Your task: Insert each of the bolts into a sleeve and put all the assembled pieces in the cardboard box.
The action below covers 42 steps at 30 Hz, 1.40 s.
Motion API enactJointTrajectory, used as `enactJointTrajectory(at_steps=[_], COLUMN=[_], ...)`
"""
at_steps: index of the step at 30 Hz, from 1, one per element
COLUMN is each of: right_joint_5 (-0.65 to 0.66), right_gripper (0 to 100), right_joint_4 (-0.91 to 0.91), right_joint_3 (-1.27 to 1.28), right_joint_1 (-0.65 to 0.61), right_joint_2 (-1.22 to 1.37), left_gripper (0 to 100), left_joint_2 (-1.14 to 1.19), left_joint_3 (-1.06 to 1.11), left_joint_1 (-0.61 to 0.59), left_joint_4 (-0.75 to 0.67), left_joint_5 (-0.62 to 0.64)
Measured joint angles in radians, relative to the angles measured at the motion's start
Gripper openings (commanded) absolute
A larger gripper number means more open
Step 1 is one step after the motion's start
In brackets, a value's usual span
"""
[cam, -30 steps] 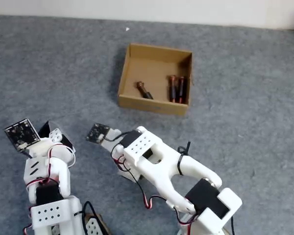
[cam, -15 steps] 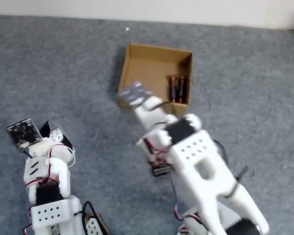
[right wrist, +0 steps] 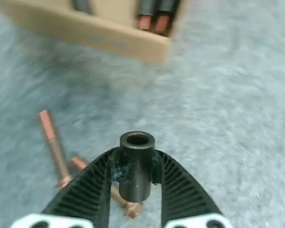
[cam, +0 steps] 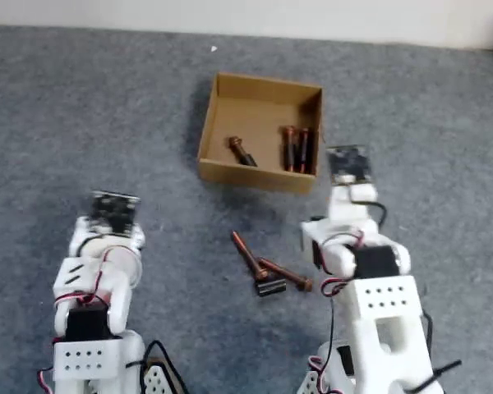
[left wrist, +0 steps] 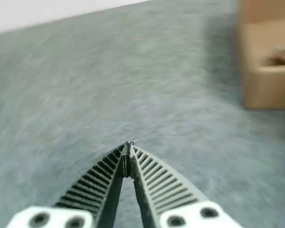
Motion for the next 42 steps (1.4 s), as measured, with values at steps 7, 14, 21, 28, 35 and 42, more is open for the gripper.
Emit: enactJointTrajectory(at_steps=[7, 14, 21, 28, 35, 42], right_joint_5=[-0.094, -0.138, -0.155, -0.155, -0.155, -0.155], right_gripper=[0.5, 0.5, 0.5, 0.5, 0.5, 0.5], right_joint_4=[-0.068, -0.133, -0.144, -0.144, -0.144, -0.144], right_joint_3=[0.014, 0.014, 0.014, 0.014, 0.014, 0.014], right_joint_1=[0.135, 0.267, 0.327, 0.333, 0.334, 0.334], right_joint_2=[-0.029, -0.031, -0.031, -0.031, -0.031, -0.031], left_gripper=[1, 12, 15, 15, 15, 15], left_joint_2=[0.0, 0.123, 0.477, 0.832, 1.189, 1.476], left_joint_3=[-0.203, -0.299, -0.454, -0.603, -0.749, -0.918], left_joint_1=[0.252, 0.396, 0.496, 0.624, 0.713, 0.747], left_joint_4=[0.242, 0.301, 0.298, 0.296, 0.296, 0.29], left_joint_5=[-0.184, -0.288, -0.373, -0.542, -0.658, -0.73])
